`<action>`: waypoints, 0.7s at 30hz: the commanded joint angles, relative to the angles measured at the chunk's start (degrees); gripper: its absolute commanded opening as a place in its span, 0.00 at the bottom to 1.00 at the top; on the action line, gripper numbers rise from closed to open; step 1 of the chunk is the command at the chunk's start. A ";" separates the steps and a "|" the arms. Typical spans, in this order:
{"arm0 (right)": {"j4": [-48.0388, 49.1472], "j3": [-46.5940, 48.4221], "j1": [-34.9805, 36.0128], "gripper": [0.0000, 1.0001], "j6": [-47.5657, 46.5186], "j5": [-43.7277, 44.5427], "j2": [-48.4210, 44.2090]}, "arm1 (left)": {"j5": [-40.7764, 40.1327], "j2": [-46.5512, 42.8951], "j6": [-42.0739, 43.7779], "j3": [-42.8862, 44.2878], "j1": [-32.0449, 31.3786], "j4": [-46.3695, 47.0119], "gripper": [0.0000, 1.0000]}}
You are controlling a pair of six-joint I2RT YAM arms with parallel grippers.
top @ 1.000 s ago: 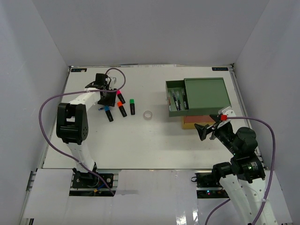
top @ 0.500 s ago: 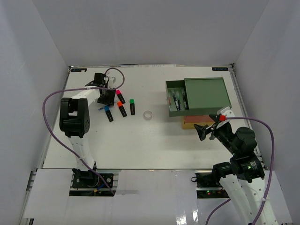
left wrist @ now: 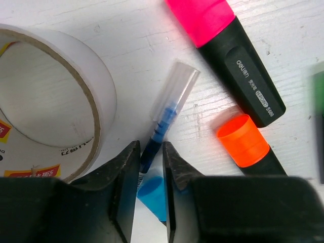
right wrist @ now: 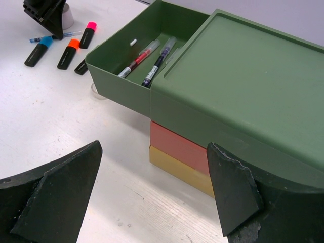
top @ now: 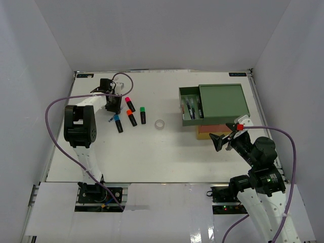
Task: Sort the stationery into containers
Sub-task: Pick up the pen from the center of the board.
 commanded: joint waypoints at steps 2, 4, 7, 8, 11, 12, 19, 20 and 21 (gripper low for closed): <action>3.20 -0.75 0.29 0.90 -0.37 -0.39 -0.16 | 3.09 1.20 -0.05 0.42 -0.09 -1.19 0.30; 3.29 -0.93 0.29 0.90 -0.37 -0.31 -0.34 | 2.74 0.67 0.12 0.07 -0.09 -1.10 0.27; 3.38 -1.02 0.29 0.90 -0.37 -0.39 -0.60 | 1.68 -0.12 0.91 0.33 -0.09 -1.19 0.23; 3.46 -1.11 0.29 0.90 -0.37 -0.39 -0.60 | 1.59 -0.38 0.92 0.51 -0.09 -1.19 0.19; 3.55 -1.28 0.29 0.90 -0.37 -0.39 -0.87 | 2.73 -2.23 0.74 1.12 -0.09 -1.10 0.11; 3.55 -1.28 0.29 0.90 -0.37 -0.39 -0.95 | 3.08 -2.75 0.30 1.38 -0.09 -1.10 0.09; 3.38 -0.67 0.38 0.90 -0.37 0.13 -1.13 | 3.87 -10.66 -8.21 4.29 -0.79 -0.05 0.00; 3.29 -0.49 0.29 0.90 -0.37 0.31 -0.96 | 4.14 -13.19 -9.18 4.46 -1.49 0.04 0.00; 3.20 -0.23 0.29 0.90 -0.37 0.48 -0.87 | 4.23 -14.52 -13.02 4.38 -2.02 0.30 0.00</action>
